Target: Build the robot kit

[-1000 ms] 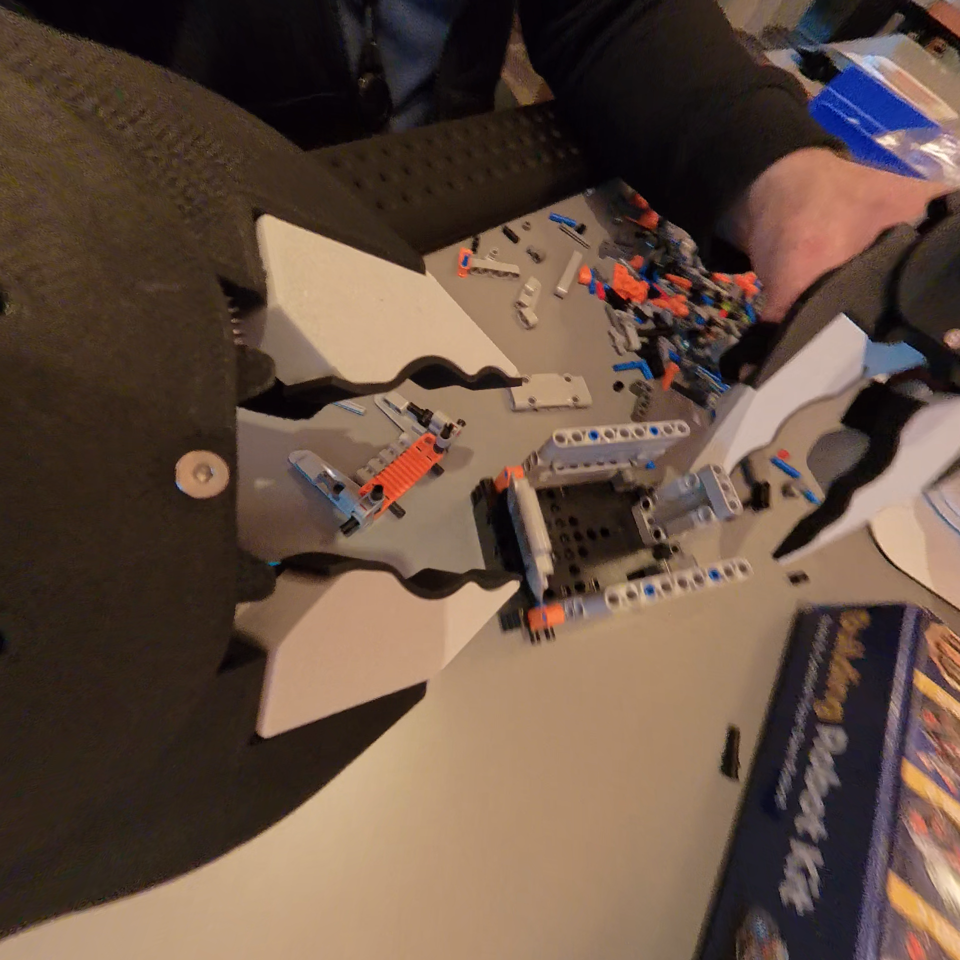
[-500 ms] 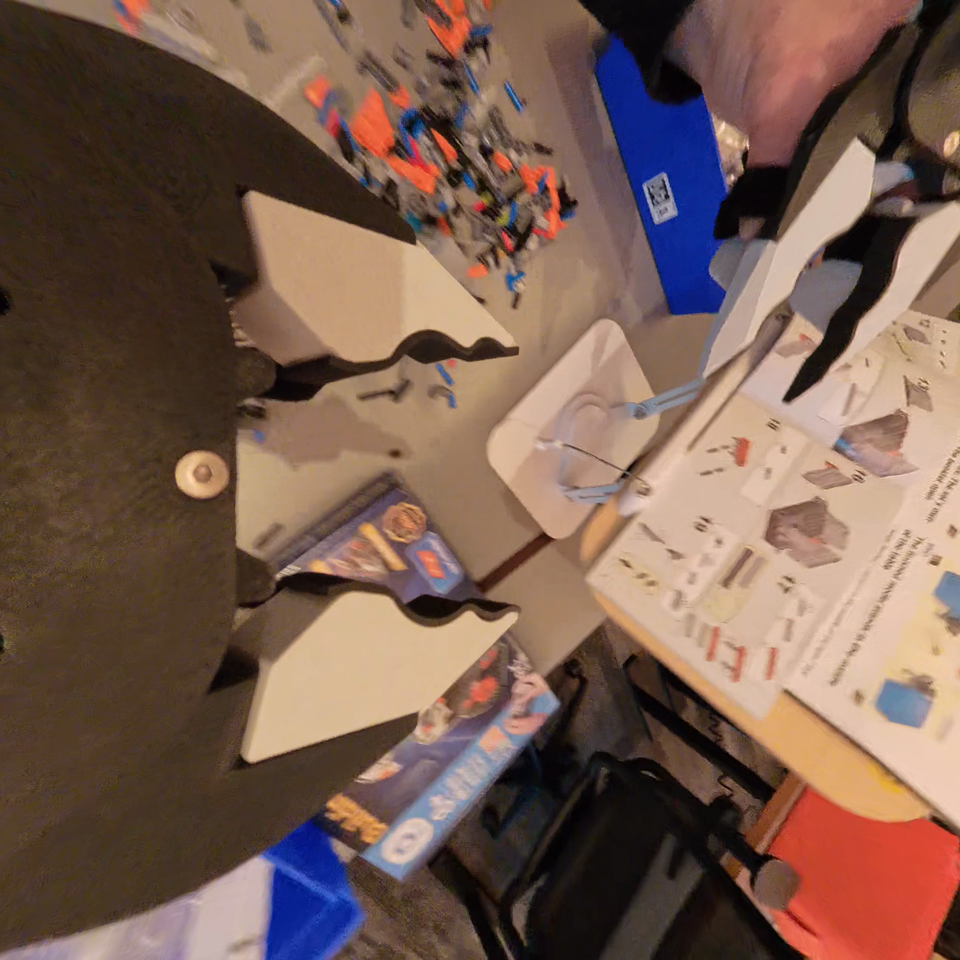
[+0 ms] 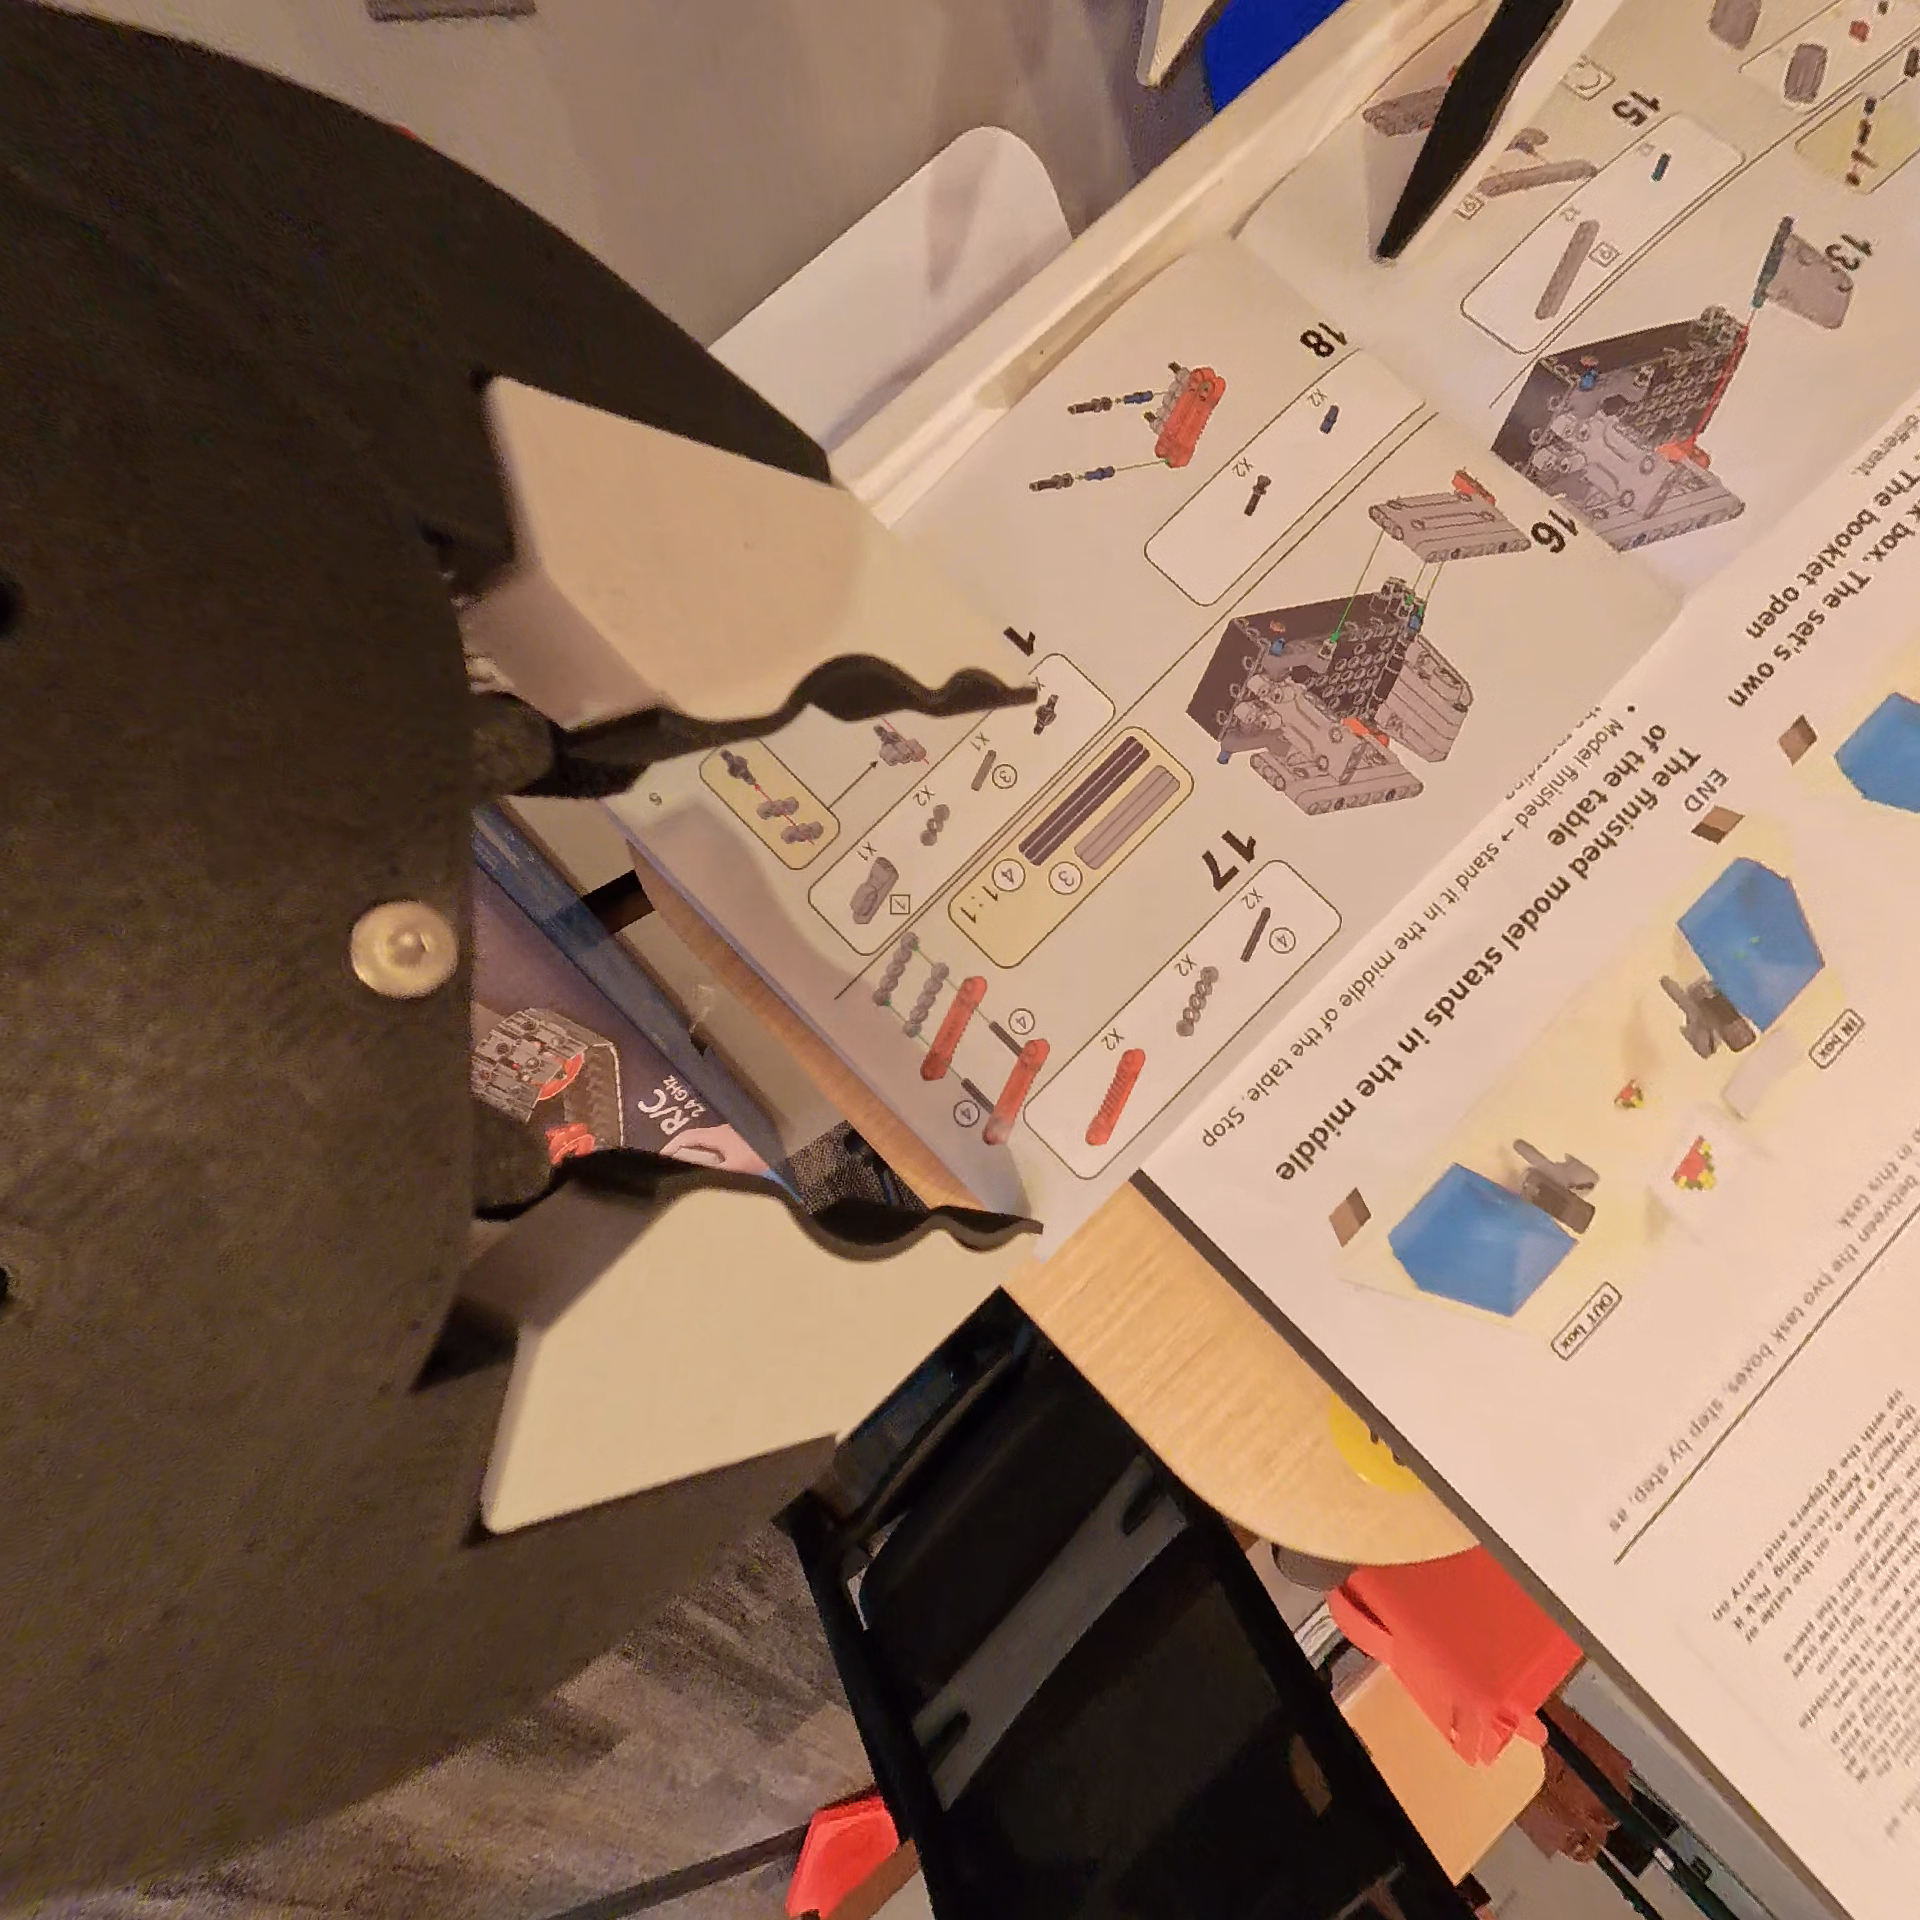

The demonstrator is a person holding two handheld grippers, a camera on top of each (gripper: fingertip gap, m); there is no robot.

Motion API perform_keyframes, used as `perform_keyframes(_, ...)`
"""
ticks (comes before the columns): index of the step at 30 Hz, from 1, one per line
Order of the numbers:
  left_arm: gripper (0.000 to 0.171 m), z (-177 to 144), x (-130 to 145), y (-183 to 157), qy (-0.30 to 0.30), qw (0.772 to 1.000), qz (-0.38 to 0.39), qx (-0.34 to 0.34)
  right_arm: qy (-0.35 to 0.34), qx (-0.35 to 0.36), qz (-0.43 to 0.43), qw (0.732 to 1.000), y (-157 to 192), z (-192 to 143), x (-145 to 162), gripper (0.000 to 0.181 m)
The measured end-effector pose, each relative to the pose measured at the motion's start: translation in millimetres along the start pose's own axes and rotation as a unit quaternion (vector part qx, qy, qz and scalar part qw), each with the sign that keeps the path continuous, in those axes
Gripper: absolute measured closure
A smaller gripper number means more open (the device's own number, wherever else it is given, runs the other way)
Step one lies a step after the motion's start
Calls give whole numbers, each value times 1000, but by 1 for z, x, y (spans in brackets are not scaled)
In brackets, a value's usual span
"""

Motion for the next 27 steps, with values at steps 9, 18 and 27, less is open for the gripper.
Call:
perform_keyframes(9, 113, 2, 4, 1, -11, 1000, -11, 14, 48, 39, -62, 996, 10, 3, -1, 113)
perform_keyframes(18, 115, 0, 3, 0, -8, 1000, -9, 23, 37, 3, -71, 997, 33, -14, -16, 158)
perform_keyframes(27, 111, -10, -14, -21, -64, 992, -3, 105, -53, -339, 182, 922, 71, -29, -37, 124)
Point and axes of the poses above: each gripper's, where its closed fingertips meet, z out along the fingers, x out of its underside, y = z × x across the jaws, the point moved 9 cm from there along -z, back along the fingers, and after that the axes turned 5 degrees about -x, right-handed, at the moved point
